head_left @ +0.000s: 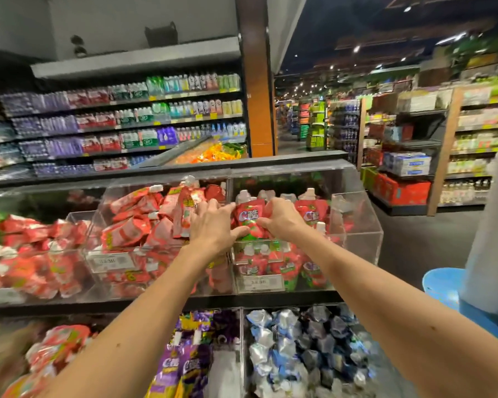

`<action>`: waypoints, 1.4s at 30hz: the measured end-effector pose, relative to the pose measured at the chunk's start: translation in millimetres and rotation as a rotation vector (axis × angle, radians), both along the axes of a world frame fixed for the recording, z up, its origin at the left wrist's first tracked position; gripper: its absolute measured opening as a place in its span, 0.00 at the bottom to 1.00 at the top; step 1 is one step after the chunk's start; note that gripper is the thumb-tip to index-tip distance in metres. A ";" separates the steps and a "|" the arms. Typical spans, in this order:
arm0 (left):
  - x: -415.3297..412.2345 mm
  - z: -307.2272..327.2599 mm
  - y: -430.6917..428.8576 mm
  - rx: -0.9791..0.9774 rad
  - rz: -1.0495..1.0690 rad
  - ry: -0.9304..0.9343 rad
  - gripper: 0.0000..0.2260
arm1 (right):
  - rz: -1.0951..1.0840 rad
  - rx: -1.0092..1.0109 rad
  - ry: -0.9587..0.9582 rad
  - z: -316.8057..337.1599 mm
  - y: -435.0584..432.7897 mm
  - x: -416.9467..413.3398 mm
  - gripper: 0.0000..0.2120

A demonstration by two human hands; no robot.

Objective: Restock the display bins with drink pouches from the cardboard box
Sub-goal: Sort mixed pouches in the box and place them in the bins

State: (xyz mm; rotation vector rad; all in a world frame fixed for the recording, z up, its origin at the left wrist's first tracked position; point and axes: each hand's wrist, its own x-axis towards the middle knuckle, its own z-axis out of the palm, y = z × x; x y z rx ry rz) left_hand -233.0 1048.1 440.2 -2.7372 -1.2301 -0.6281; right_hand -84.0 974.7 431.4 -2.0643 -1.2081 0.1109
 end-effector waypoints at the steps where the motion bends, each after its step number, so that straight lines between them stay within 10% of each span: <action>1: 0.7 -2.8 1.3 0.000 0.004 0.029 0.33 | -0.004 -0.014 -0.011 -2.6 2.3 -0.8 0.14; 6: -2.2 -1.6 -1.6 -0.048 -0.066 -0.018 0.28 | -0.015 -0.002 -0.022 3.0 -13.0 -3.0 0.13; 11: -9.1 -11.9 -52.1 -0.035 -0.467 -0.572 0.06 | -0.081 0.336 -0.078 -8.1 -92.8 -30.2 0.06; 16: 29.1 -88.0 -156.1 -0.479 -0.897 -0.674 0.08 | -0.299 0.467 0.092 -87.3 -238.2 -56.4 0.02; 23: 98.3 -236.7 -370.4 -1.042 -1.244 -0.182 0.07 | -1.012 0.258 0.457 -252.8 -465.9 -94.8 0.08; 28: 161.0 -309.5 -513.2 -0.999 -1.437 0.259 0.10 | -1.329 0.166 0.615 -312.2 -588.8 -85.5 0.10; 42: 362.7 -546.4 -616.3 -0.755 -0.800 0.995 0.23 | -1.280 -0.255 1.329 -540.0 -726.5 84.0 0.08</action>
